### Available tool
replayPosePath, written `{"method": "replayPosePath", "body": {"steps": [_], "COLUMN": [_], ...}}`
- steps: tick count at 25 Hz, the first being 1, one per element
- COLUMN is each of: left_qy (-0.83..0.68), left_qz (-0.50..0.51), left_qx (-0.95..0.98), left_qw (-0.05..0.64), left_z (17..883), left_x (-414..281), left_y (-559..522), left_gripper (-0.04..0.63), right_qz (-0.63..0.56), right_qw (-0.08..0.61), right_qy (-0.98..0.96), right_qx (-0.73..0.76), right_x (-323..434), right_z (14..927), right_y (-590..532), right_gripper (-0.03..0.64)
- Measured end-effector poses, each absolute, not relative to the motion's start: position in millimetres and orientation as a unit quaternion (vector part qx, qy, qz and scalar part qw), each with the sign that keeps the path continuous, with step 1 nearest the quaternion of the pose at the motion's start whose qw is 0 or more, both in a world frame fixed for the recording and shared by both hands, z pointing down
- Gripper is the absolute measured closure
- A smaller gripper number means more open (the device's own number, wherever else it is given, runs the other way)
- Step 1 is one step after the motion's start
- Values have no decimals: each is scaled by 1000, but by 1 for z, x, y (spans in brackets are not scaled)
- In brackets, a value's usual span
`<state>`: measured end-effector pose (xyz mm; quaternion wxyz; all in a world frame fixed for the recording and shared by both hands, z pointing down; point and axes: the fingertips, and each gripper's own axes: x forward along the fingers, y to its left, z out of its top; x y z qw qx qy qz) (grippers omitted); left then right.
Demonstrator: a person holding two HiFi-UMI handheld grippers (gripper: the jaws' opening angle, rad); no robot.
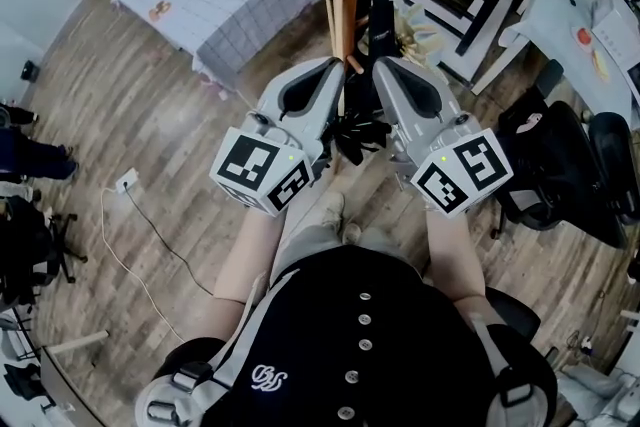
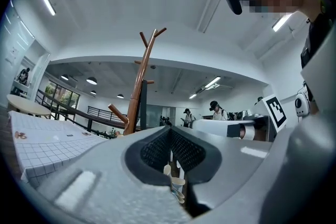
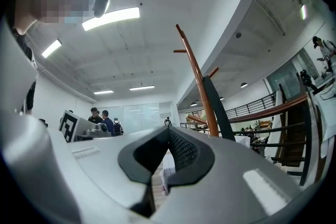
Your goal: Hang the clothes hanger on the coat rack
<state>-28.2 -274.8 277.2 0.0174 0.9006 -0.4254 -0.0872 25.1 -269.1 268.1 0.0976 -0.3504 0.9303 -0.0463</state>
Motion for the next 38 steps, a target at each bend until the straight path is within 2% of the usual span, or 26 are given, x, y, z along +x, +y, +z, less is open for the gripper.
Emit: {"method": "replayPosePath", "body": {"steps": [13, 38], "left_qy": [-416, -412], "left_qz": [-32, -14], "left_qx": [909, 910], "left_qw": [22, 52], "left_z": [315, 330], "left_x": [-7, -8], "left_y": [-273, -288], "left_gripper": [600, 600], "right_qz": [-41, -46], "right_qw": [61, 8], "right_qy": [927, 931], "right_qx": [-368, -361], "right_x": [30, 22], "right_z": [289, 315], "right_y": [-270, -282], "right_gripper": [616, 617]}}
